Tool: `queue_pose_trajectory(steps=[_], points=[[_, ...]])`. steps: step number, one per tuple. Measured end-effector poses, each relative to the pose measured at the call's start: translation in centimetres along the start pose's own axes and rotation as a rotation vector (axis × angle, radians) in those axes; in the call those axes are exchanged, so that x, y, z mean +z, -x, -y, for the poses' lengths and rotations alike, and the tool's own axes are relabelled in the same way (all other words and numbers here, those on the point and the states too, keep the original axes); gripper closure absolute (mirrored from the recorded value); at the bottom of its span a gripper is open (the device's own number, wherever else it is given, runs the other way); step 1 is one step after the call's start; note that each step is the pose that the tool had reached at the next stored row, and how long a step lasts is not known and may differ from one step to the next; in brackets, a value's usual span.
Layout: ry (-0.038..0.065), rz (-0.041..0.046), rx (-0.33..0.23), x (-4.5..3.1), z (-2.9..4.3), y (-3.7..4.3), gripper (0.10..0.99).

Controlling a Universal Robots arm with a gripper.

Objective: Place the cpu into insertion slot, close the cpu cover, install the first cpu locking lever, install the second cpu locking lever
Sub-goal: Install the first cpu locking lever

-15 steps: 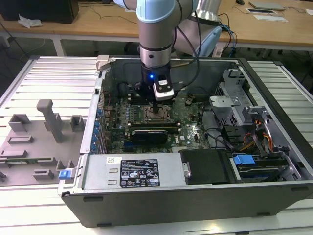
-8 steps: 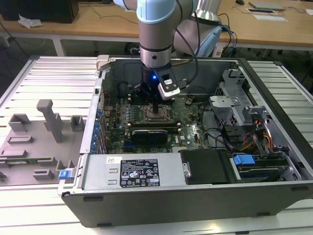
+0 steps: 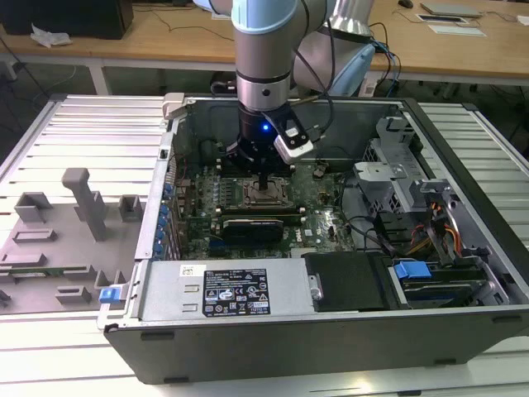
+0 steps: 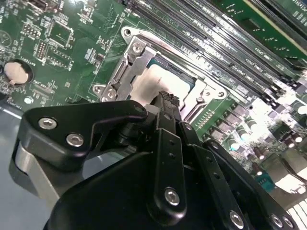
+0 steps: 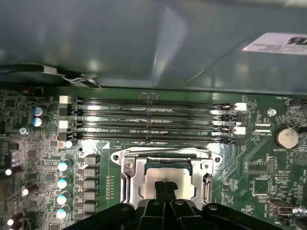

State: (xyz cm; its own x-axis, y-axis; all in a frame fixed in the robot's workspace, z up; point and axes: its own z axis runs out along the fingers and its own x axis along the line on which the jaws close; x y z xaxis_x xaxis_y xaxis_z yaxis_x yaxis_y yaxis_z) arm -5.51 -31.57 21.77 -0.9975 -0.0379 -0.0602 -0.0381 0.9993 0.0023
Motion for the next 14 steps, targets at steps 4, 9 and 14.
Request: queue_pose_trajectory(steps=[4,9,14], points=[[0.000,-0.0001,-0.008,-1.15,0.00,0.06,0.980],[0.001,-0.0006,-0.016,-2.45,0.00,0.22,0.980],[0.001,-0.0105,-0.016,-2.57,0.02,0.74,0.980]])
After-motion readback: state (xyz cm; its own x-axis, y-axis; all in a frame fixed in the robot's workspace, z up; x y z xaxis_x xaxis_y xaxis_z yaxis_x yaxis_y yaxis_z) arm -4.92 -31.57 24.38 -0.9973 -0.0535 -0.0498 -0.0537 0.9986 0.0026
